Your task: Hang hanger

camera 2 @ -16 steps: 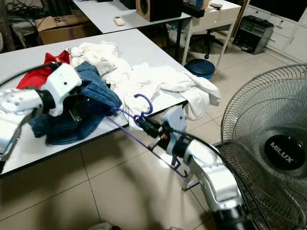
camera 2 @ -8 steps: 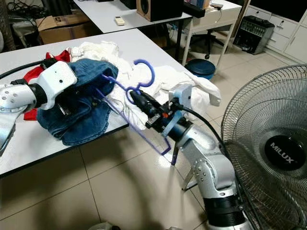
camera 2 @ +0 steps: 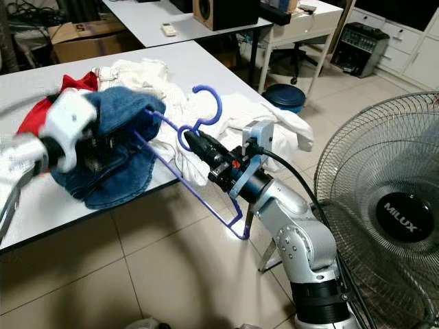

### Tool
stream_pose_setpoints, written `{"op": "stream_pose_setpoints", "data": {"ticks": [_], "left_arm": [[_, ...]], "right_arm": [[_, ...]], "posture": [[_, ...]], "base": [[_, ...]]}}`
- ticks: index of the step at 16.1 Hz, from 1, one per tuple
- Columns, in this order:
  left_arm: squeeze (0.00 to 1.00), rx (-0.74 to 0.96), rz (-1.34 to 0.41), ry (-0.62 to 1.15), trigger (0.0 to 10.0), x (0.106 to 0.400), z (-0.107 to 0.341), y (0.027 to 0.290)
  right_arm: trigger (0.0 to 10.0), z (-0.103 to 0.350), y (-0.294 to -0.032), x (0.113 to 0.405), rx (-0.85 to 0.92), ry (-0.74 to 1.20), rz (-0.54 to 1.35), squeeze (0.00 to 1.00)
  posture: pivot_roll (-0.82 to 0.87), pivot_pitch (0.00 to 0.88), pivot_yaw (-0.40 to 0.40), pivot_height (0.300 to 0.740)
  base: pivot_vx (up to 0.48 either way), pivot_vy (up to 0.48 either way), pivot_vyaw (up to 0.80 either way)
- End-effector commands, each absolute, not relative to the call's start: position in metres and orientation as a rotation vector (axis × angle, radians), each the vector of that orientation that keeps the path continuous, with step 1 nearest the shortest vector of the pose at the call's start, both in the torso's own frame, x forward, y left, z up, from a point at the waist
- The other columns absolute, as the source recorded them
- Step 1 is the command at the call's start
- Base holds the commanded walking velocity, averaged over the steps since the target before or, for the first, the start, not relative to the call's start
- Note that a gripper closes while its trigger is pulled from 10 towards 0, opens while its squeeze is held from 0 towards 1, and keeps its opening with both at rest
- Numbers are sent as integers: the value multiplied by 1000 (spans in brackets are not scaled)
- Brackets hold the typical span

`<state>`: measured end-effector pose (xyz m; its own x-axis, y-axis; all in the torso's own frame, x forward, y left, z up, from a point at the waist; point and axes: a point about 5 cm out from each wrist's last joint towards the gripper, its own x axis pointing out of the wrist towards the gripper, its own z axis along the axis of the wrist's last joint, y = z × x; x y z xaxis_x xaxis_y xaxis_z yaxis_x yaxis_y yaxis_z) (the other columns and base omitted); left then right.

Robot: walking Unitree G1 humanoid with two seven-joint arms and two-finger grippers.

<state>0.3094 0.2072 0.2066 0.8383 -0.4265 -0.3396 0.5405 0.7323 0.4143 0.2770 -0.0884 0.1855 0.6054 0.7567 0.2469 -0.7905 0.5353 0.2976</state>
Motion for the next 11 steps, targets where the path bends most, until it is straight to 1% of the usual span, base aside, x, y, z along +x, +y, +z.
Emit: {"op": "stream_pose_setpoints", "data": {"ticks": [1,3,4,5,6,8,10,11], "left_arm": [[1000,497,-526,269,10000,307,200,211],[1000,393,-481,257,10000,304,191,209],[863,398,-426,252,10000,306,185,211],[475,400,-375,241,10000,307,181,212],[0,392,-287,207,10000,310,172,213],[0,334,-168,155,10000,310,161,213],[0,300,-153,110,10000,306,156,213],[1000,224,-236,52,10000,298,156,210]], "right_arm": [[10000,200,-91,278,413,-163,926,0],[10000,199,-89,278,412,-157,934,0],[10000,199,-89,278,411,-156,936,0],[10000,200,-88,278,411,-154,939,0],[10000,200,-88,278,411,-153,941,0],[10000,200,-88,278,413,-157,937,0],[10000,200,-89,278,416,-163,926,0],[10000,201,-90,279,420,-170,913,0]], "posture": [[-37,0,-10,740],[-33,0,-14,740],[-34,0,-15,740],[-34,0,-15,740],[-36,0,-13,740],[-38,0,-9,740],[-42,0,-3,740],[-47,0,1,740]], "base": [[0,0,0],[0,0,0],[0,0,0],[0,0,0],[0,0,0],[0,0,0],[0,0,0],[0,0,0]]}}
